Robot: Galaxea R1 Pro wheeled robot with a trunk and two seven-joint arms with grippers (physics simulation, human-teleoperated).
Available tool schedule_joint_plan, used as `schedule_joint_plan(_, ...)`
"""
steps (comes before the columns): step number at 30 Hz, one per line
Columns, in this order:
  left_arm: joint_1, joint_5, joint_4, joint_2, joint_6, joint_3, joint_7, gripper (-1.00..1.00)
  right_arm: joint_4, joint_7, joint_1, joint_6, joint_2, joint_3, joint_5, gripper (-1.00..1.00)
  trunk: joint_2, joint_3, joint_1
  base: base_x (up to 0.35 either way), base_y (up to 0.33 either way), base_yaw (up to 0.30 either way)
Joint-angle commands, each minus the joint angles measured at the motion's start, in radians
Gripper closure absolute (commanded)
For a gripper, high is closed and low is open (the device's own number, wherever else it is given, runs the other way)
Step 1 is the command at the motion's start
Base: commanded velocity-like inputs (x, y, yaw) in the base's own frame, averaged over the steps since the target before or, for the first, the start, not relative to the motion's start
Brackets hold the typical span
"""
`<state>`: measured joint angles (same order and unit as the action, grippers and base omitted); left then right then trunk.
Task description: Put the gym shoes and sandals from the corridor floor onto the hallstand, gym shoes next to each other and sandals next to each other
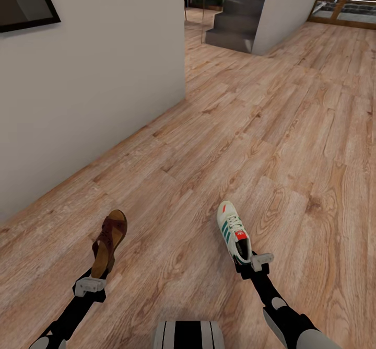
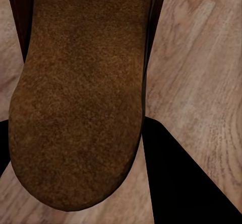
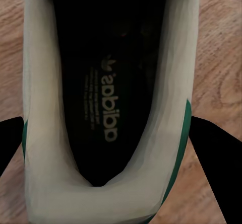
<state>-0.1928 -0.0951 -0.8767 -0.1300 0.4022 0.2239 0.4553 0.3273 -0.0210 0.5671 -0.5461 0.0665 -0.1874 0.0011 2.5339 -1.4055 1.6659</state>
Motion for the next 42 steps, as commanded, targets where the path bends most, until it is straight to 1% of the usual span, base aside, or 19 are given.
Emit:
schedule_joint_plan(1, 0.000, -0.007, 0.001, 0.000, 0.000, 0.002, 0.009, 1.00, -0.001, -0.002, 0.000, -0.002, 0.001, -0.003, 0.000, 1.00, 0.000, 0.000, 0.000, 0.000, 0.000, 0.000)
schedule_joint_plan(15, 0.000, -0.010, 0.001, -0.002, 0.000, 0.004, 0.009, 1.00, 0.021, -0.001, -0.001, 0.004, 0.008, 0.015, -0.003, 1.00, 0.000, 0.000, 0.000, 0.000, 0.000, -0.006)
schedule_joint_plan(17, 0.000, -0.011, 0.001, -0.001, 0.000, 0.004, 0.009, 1.00, 0.022, -0.003, -0.001, 0.006, 0.006, 0.029, -0.003, 1.00, 0.000, 0.001, 0.000, 0.000, 0.000, -0.089)
schedule_joint_plan(18, 0.000, -0.011, 0.001, -0.001, 0.000, 0.004, 0.009, 1.00, 0.023, -0.004, -0.002, 0.006, 0.004, 0.049, -0.003, 1.00, 0.000, 0.002, 0.000, 0.000, 0.000, -0.139)
schedule_joint_plan(19, 0.000, -0.011, 0.001, -0.001, 0.000, 0.004, 0.009, 1.00, 0.023, -0.004, -0.002, 0.006, 0.004, 0.049, -0.003, 1.00, 0.000, 0.003, 0.000, 0.000, 0.000, -0.139)
schedule_joint_plan(22, 0.000, -0.010, 0.001, -0.001, 0.000, 0.003, 0.009, 1.00, 0.022, -0.004, -0.002, 0.007, 0.003, 0.086, -0.003, 1.00, 0.000, 0.005, 0.000, 0.000, 0.000, -0.169)
schedule_joint_plan(24, 0.000, -0.010, 0.001, -0.001, 0.000, 0.003, 0.009, 1.00, 0.022, -0.004, -0.002, 0.007, 0.004, 0.093, -0.003, 1.00, 0.000, 0.008, 0.000, 0.000, 0.000, -0.190)
schedule_joint_plan(32, 0.000, -0.010, 0.001, -0.001, 0.000, 0.003, 0.007, 1.00, 0.022, -0.004, -0.003, 0.008, 0.004, 0.102, -0.003, 1.00, 0.000, 0.017, 0.000, 0.000, 0.000, -0.199)
schedule_joint_plan(42, 0.000, -0.011, -0.001, -0.001, 0.001, 0.003, 0.006, 1.00, 0.022, -0.005, -0.004, 0.007, 0.003, 0.105, -0.003, 1.00, 0.000, 0.029, 0.000, 0.000, 0.000, -0.204)
